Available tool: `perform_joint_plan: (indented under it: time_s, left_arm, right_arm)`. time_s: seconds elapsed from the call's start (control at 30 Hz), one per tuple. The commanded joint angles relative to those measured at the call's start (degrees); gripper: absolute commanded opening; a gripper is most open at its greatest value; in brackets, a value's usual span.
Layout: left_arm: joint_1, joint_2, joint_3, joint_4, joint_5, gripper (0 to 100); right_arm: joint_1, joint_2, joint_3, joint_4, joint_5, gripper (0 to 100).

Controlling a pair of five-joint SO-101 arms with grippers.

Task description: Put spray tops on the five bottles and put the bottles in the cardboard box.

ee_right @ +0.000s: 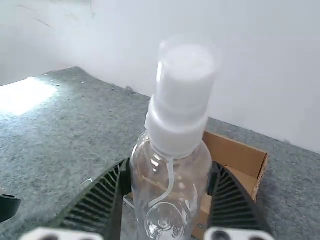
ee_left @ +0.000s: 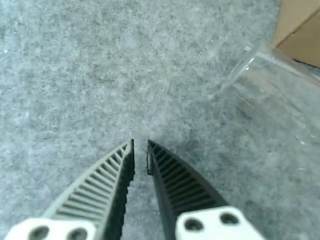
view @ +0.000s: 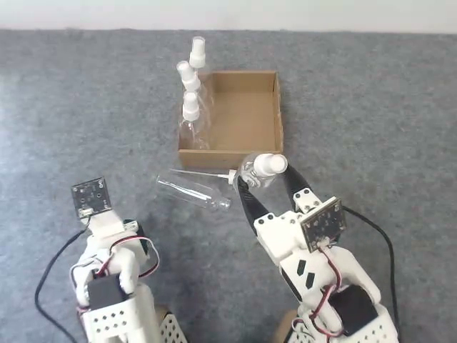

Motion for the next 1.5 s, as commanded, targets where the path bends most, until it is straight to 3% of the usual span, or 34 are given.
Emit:
perform_joint_plan:
  time_s: [0.0,0.33,1.1,1.47]
  left_arm:
    - [-0.3,-1.0,-0.6,0.3,-0.2,4]
    - [-0.3,-1.0,-0.6,0.3,-0.2,4]
    - [-0.3,-1.0,-0.6,0.3,-0.2,4]
    - [-0.3,-1.0,-0.6,0.3,-0.2,4]
  right_arm:
    - [0.5,-0.8,-4.1,0.1,0.9,11.7]
    - [0.3,1.0,-9.8,2.9,0.5,11.7]
    - [0.6,34.3,-29.4,2.4,0.4,11.7]
    - [2.0,48.0,-30.6,-9.3,0.5,11.7]
